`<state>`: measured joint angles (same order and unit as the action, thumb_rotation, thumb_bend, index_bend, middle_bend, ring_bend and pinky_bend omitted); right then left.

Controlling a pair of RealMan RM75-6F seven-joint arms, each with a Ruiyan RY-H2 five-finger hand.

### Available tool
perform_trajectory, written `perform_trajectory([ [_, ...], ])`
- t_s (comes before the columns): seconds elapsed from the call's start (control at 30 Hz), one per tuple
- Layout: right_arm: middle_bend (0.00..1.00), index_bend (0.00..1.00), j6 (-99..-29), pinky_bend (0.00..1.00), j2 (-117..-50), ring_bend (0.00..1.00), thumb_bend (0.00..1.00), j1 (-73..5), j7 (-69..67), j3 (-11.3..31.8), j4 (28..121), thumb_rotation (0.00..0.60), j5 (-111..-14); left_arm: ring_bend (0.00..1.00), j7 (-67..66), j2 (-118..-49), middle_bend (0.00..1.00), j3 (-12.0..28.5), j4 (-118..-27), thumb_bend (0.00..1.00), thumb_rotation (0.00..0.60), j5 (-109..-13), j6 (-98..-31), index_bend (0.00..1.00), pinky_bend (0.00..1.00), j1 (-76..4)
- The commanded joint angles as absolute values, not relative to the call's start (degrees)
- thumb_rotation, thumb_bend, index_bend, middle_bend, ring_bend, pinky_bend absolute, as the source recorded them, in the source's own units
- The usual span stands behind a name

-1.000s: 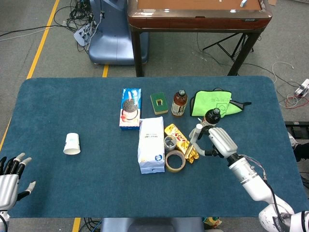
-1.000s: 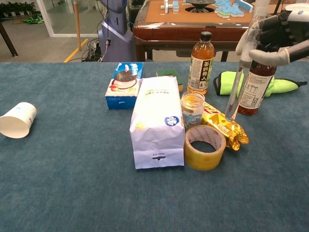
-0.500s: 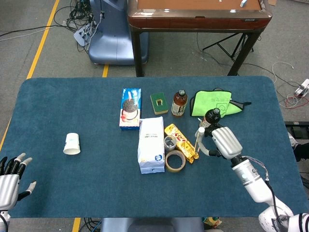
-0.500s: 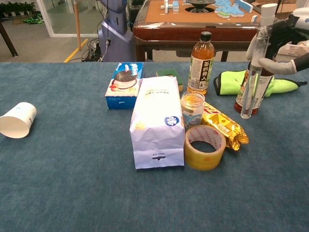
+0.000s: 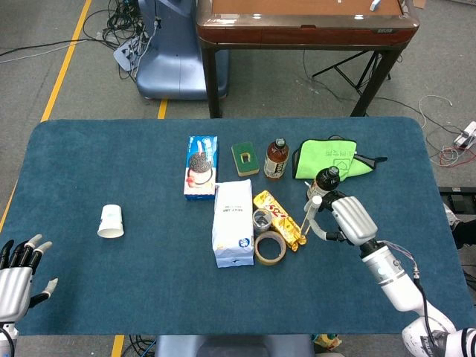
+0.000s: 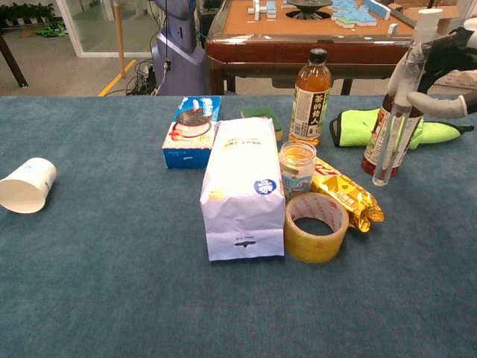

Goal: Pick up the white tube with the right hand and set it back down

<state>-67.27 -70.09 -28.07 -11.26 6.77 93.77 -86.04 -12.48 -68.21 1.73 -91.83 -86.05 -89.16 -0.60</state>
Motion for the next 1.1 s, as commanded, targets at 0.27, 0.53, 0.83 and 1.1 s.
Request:
perform_trajectory([
  [0.27, 0.56, 0.67, -66.6, 0.29, -71.6, 0.45, 0.57, -27.6, -13.6, 7.0, 96.0, 0.6, -84.3, 0.11, -12.0, -68.0, 0.1, 1.6, -91.7, 0.27, 0.6, -85.9, -89.4, 0.2, 0.0, -0.3],
  [0.53, 0.56, 0.67, -65.0, 0.29, -68.6, 0.45, 0.57, -27.8, -22.7, 7.6, 98.4, 0.6, -83.7, 0.11, -12.1, -68.1, 0.1, 1.6, -91.6, 0.27, 0.6, -86.0, -89.4, 0.2, 0.0, -0.3],
  [0.83, 0.56, 0.67, -71.6, 0.29, -72.1, 0.45, 0.56, -27.1, -1.5, 8.2, 91.8, 0.6, -85.8, 0.11, -13.1, -68.1, 0.1, 1.6, -92.3, 0.27, 0.6, -86.1, -89.0, 0.2, 0.0, -0.8],
  [1.1, 0.56, 0.67, -67.8, 0.29, -71.9, 0.45, 0.56, -27.7, -8.9, 8.0, 95.7, 0.6, -83.5, 0.11, -12.9, -68.1, 0.1, 1.5, -92.3, 0.27, 0.6, -85.8, -88.7, 0.2, 0.0, -0.7],
])
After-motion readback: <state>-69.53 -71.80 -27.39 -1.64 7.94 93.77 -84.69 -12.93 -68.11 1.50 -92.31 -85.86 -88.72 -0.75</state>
